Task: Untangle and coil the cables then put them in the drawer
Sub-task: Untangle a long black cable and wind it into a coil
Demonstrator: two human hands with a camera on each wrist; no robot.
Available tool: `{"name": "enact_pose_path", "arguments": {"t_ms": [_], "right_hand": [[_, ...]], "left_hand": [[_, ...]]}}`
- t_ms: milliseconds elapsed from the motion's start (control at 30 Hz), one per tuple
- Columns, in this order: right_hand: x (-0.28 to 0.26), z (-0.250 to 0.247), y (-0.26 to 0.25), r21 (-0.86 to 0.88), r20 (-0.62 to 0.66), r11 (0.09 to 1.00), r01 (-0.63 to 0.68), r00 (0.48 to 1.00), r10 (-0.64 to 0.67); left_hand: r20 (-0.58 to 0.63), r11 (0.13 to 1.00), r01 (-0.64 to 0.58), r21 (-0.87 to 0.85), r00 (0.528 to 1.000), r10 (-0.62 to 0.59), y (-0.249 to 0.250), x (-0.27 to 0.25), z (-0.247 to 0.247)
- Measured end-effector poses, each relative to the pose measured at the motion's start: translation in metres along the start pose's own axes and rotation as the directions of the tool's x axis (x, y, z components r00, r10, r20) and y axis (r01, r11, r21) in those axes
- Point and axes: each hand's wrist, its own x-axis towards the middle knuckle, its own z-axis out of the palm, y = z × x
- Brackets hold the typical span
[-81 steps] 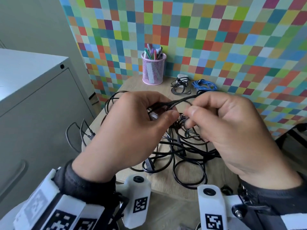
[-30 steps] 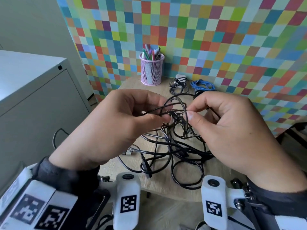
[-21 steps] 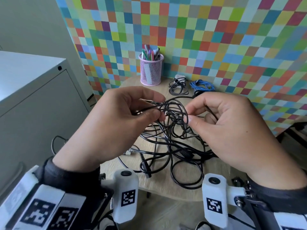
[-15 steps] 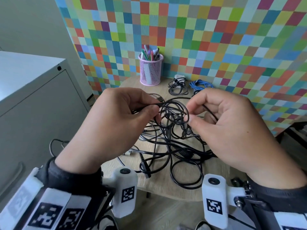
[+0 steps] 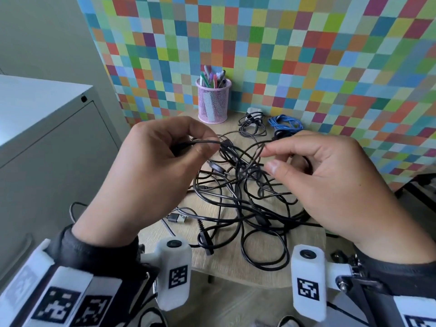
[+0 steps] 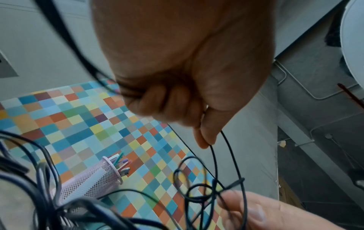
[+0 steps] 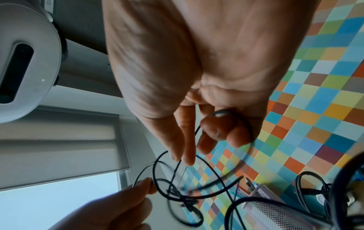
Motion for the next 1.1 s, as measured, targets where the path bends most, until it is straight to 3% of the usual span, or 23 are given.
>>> {"name": "enact_pose_path", "arguments": {"t_ms": [267, 433, 533, 667, 867, 1100], "right_hand": [[0.0, 0.015, 0.006, -0.004, 0.034, 1.0, -0.002, 0.999, 0.002], [0.002, 0.012, 0.009, 0.142, -0.057, 0.99, -0.008, 0.998, 0.016], [0.003, 0.007, 0.008, 0.247, -0.056, 0.968, -0.036, 0.997, 0.052], [0.003, 0.004, 0.006, 0.268, -0.039, 0.963, -0.039, 0.998, 0.052], [0.004, -0.007, 0.011, 0.167, -0.064, 0.985, -0.049, 0.996, 0.061], [0.001, -0.002, 0.007, 0.224, 0.058, 0.971, -0.086, 0.995, 0.075]], "left_hand": [[0.122, 0.995, 0.071, -0.068, 0.991, -0.062, -0.003, 0.0, 0.009], [0.214, 0.984, 0.137, -0.112, 0.971, -0.111, 0.001, 0.0, 0.003], [0.217, 0.97, 0.177, -0.165, 0.966, -0.14, -0.001, -0.001, 0.0], [0.182, 0.987, 0.146, -0.071, 0.975, -0.131, -0.003, 0.0, 0.001], [0.172, 0.935, 0.212, -0.285, 0.971, -0.168, -0.005, 0.004, 0.001], [0.176, 0.972, 0.114, -0.208, 0.981, -0.077, 0.002, 0.0, -0.001]]}}
